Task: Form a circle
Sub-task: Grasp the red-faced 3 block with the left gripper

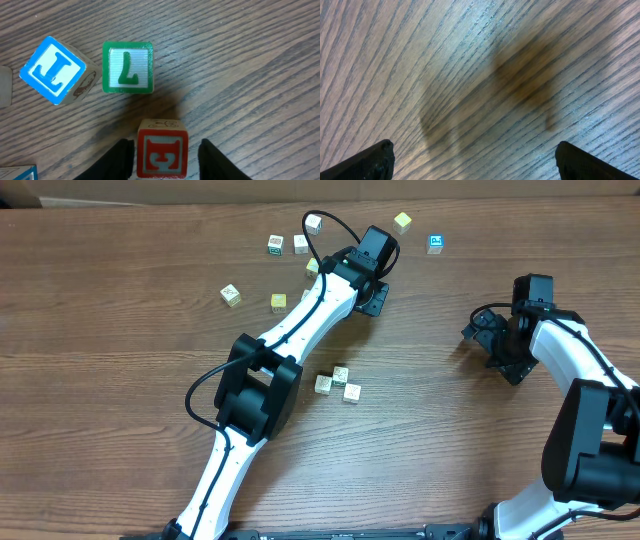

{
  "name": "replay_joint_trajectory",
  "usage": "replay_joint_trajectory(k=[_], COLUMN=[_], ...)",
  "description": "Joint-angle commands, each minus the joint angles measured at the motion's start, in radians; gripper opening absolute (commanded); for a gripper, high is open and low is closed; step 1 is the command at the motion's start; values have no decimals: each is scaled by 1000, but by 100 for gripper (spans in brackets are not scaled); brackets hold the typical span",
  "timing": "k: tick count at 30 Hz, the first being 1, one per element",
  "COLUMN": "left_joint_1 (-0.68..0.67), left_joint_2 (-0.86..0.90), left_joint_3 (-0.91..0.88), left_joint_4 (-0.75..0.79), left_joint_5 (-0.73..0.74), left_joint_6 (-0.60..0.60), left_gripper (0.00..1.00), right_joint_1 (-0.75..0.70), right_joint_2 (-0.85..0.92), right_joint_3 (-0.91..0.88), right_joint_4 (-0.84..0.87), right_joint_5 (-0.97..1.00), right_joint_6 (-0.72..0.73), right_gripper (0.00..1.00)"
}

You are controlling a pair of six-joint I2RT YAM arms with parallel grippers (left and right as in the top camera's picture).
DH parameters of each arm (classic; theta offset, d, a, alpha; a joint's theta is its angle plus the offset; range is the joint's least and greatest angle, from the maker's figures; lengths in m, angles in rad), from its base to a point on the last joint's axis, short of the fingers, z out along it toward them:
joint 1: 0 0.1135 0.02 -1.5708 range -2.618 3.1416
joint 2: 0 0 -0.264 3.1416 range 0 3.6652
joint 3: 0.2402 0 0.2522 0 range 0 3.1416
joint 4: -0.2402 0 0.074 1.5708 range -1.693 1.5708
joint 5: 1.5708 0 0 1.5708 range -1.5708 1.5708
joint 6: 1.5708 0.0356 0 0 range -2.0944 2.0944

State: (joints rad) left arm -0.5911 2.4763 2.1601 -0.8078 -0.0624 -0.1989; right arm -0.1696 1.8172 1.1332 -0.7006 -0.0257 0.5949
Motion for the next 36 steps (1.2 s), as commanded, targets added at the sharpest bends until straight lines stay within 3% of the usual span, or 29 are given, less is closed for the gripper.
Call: replay_joint_trajectory(k=[1, 5, 7, 11, 13, 16, 26, 31, 36], left_joint_1=[-5, -5, -5, -5, -5, -5, -6, -6, -10], left_joint_2=[11, 11, 11, 11, 14, 22, 30, 30, 32], left_joint_3=[2, 2, 2, 2, 1, 1, 0, 0, 0], left_joint_4=[1, 2, 3, 1, 0, 0, 3, -6, -48], left_joint_5=[11, 11, 11, 11, 11, 11, 11, 12, 15], left_joint_6=[8, 7, 0, -4, -4, -8, -7, -7, -8], left_gripper=[37, 47, 47, 31, 30, 41, 37, 52, 52], right_joint_1=[-1, -1, -1, -1, -1, -1, -1, -1, -1], right_joint_2=[2, 2, 2, 2, 2, 2, 2, 2, 2], right_joint_3=[18, 18, 18, 18, 18, 18, 18, 18, 18], right_joint_4=[1, 1, 1, 4, 10, 13, 16, 16, 16], right_joint_5=[6, 6, 6, 6, 6, 6, 6, 6, 6], right_joint_6=[-1, -1, -1, -1, -1, -1, -1, -1, -1], right_gripper=[100, 100, 100, 100, 100, 100, 100, 100, 100])
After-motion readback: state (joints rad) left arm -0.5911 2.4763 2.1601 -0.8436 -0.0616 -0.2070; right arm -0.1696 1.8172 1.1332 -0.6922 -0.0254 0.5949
